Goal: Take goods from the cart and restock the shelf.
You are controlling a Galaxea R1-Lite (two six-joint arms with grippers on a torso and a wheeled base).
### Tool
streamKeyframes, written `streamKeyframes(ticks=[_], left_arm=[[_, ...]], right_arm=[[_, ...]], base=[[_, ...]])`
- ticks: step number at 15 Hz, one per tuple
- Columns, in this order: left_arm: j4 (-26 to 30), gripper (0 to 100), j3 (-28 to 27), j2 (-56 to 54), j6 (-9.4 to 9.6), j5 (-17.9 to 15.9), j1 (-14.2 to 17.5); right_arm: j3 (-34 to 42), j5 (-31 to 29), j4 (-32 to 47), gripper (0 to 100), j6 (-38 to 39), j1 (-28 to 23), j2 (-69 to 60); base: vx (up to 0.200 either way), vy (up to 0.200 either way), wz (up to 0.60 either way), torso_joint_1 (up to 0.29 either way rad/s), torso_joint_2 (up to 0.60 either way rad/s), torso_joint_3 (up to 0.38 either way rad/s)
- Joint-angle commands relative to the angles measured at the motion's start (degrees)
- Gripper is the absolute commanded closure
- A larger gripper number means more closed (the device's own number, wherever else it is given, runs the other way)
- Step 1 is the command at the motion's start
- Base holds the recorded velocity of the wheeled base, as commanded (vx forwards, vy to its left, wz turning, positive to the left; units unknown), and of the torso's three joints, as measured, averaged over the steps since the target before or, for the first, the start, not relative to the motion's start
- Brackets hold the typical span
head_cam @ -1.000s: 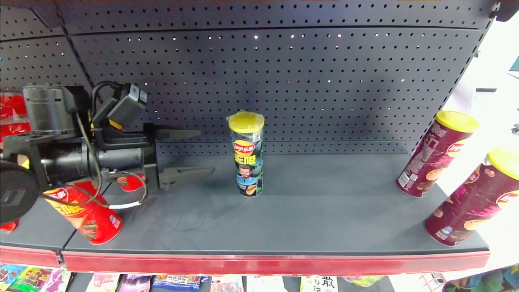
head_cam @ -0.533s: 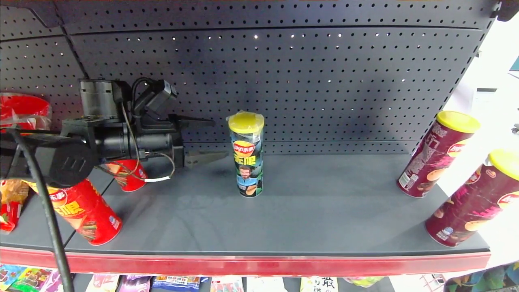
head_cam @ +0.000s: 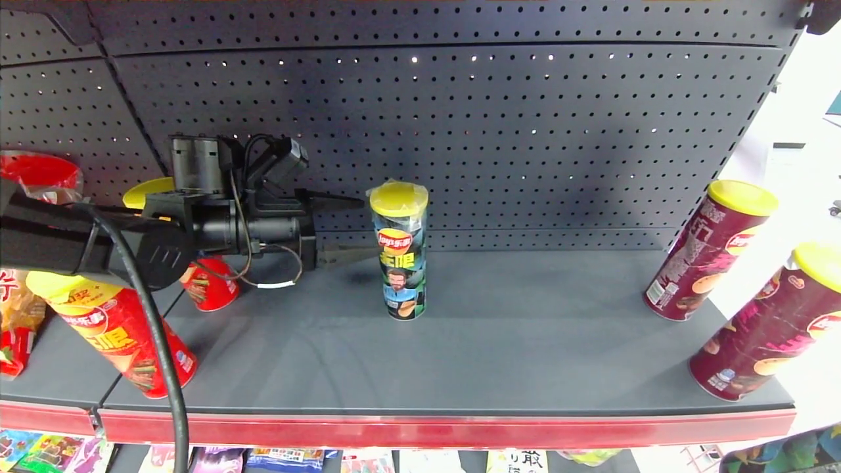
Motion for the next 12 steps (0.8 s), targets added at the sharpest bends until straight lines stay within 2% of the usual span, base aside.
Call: streamKeyframes(ticks=[1, 6, 12], left_arm=[[-0.01, 0, -1.06, 1.17, 0.05, -0.79, -0.08], [0.34, 0, -7.83, 5.21, -0.12, -3.07, -1.23], [0.25, 0, -9.41, 7.85, -0.39, -4.04, -3.60]], right_arm=[[0.00, 0.05, -0.01, 100, -0.06, -0.12, 0.02], [-0.44, -0.04, 0.08, 100, -0.15, -0.20, 0.11], [-0.79, -0.04, 0.08, 100, -0.15, -0.29, 0.81]], base=[[0.000, 0.000, 0.00, 0.000, 0.00, 0.000], [0.000, 0.000, 0.00, 0.000, 0.00, 0.000], [0.000, 0.000, 0.00, 0.000, 0.00, 0.000]])
